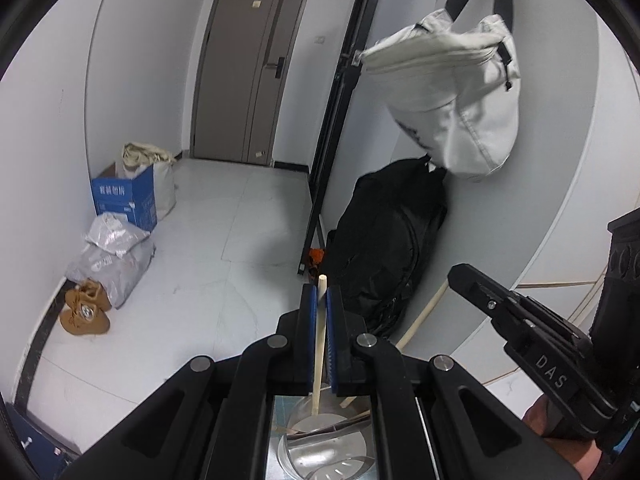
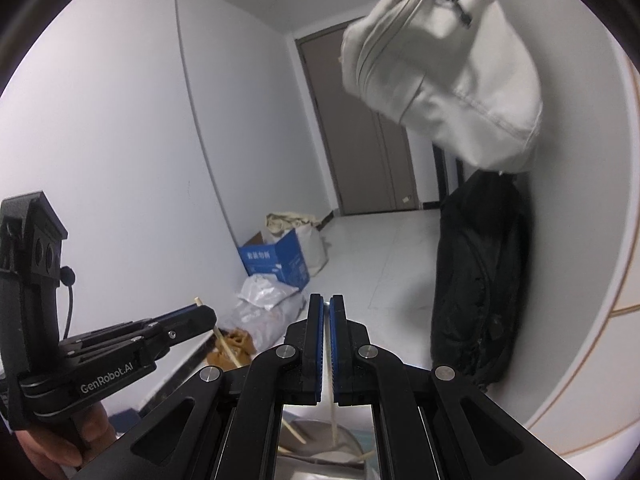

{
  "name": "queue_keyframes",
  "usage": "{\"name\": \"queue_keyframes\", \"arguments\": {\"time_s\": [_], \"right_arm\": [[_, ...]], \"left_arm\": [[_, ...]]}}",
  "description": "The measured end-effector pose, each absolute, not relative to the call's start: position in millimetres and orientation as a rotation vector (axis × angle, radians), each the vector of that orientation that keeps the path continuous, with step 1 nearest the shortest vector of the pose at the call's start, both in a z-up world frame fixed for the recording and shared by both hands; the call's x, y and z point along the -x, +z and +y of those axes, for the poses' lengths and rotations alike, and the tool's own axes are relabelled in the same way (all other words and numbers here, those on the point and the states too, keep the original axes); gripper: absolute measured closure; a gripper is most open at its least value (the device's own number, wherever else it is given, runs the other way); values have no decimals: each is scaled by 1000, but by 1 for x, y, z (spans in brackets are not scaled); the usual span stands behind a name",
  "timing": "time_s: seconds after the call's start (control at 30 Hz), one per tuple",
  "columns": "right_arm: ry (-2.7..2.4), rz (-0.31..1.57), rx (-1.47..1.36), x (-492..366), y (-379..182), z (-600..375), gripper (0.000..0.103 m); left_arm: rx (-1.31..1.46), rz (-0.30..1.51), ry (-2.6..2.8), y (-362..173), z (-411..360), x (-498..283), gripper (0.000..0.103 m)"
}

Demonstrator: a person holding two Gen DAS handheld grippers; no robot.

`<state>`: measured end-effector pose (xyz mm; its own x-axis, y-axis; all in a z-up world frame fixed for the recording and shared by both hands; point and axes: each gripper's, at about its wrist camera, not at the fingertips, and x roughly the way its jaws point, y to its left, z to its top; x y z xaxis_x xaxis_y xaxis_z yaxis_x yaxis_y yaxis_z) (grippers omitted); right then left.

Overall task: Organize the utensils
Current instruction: 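Open the right gripper to drop the chopstick into the white holder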

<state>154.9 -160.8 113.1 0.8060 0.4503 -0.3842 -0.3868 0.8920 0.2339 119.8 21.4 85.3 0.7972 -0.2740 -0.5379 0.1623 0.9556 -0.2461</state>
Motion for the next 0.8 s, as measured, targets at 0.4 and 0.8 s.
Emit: {"name": "queue_keyframes", "arguments": {"time_s": [0.4, 0.8], "right_arm": [[538, 558, -44, -169, 71, -131, 101], [604, 675, -87, -165, 43, -117, 98]], "left_arm": [[207, 674, -306, 51, 26, -130, 102], [237, 795, -376, 38, 34, -129, 102]]}}
